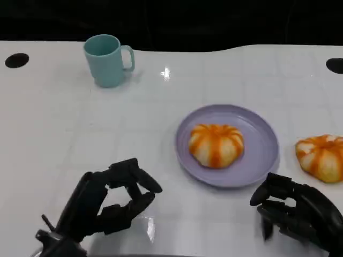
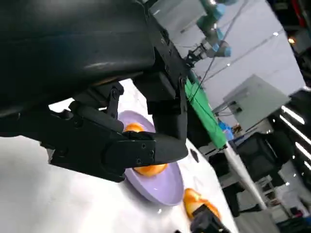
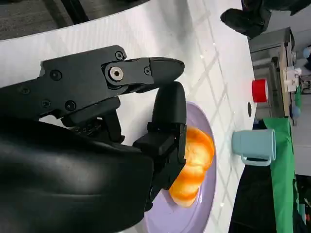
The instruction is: Grasp the bread from the table and place it into the plate.
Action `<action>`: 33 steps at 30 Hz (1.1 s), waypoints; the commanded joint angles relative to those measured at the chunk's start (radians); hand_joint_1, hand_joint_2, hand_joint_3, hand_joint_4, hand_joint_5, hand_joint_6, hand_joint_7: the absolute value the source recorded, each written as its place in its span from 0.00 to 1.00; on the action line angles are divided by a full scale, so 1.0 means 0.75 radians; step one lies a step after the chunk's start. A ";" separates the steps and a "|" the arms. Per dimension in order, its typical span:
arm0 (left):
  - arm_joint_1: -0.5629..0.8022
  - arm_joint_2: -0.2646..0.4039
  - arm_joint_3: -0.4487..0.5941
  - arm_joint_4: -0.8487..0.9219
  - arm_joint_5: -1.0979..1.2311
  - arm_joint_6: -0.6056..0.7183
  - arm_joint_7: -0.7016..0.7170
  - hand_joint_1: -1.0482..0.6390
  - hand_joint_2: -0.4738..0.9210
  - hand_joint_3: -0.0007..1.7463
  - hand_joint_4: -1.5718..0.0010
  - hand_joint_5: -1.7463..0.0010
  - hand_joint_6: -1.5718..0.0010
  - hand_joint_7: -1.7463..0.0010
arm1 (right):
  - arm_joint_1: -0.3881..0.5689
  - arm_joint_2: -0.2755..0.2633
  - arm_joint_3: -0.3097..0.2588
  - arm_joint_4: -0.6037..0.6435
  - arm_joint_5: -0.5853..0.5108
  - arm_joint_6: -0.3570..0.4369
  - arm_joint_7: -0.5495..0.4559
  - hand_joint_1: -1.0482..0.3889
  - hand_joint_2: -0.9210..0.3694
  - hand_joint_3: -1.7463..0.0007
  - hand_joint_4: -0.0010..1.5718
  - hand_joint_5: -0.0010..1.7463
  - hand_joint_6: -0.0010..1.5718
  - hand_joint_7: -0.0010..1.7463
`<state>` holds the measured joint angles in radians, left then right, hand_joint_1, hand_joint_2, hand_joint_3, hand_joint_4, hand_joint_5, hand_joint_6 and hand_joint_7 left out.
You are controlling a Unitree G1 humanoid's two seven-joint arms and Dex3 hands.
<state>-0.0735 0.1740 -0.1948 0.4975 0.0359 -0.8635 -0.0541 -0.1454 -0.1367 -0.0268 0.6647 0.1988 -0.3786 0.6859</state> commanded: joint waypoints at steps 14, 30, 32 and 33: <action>0.078 -0.087 0.092 -0.044 -0.224 0.130 -0.300 0.24 1.00 0.31 0.60 0.00 0.72 0.00 | 0.069 -0.037 0.000 -0.047 -0.009 0.051 -0.004 0.38 0.00 0.84 0.42 1.00 0.43 0.80; 0.084 -0.152 0.138 -0.092 -0.417 0.349 -0.519 0.22 1.00 0.28 0.57 0.00 0.69 0.00 | 0.063 -0.051 -0.006 -0.024 -0.017 0.026 -0.008 0.36 0.00 0.84 0.42 1.00 0.42 0.81; 0.083 -0.164 0.156 -0.110 -0.507 0.442 -0.591 0.21 1.00 0.27 0.57 0.00 0.69 0.00 | 0.061 -0.050 -0.009 -0.019 -0.011 0.028 -0.004 0.36 0.00 0.84 0.42 1.00 0.42 0.81; 0.084 -0.167 0.164 -0.123 -0.537 0.485 -0.615 0.20 1.00 0.26 0.57 0.00 0.69 0.01 | 0.059 -0.049 -0.010 -0.017 -0.004 0.033 0.000 0.36 0.00 0.84 0.42 1.00 0.42 0.81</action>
<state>-0.0156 0.0468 -0.0953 0.4313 -0.3077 -0.5675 -0.4695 -0.1151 -0.1521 -0.0263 0.6292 0.1963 -0.3751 0.6826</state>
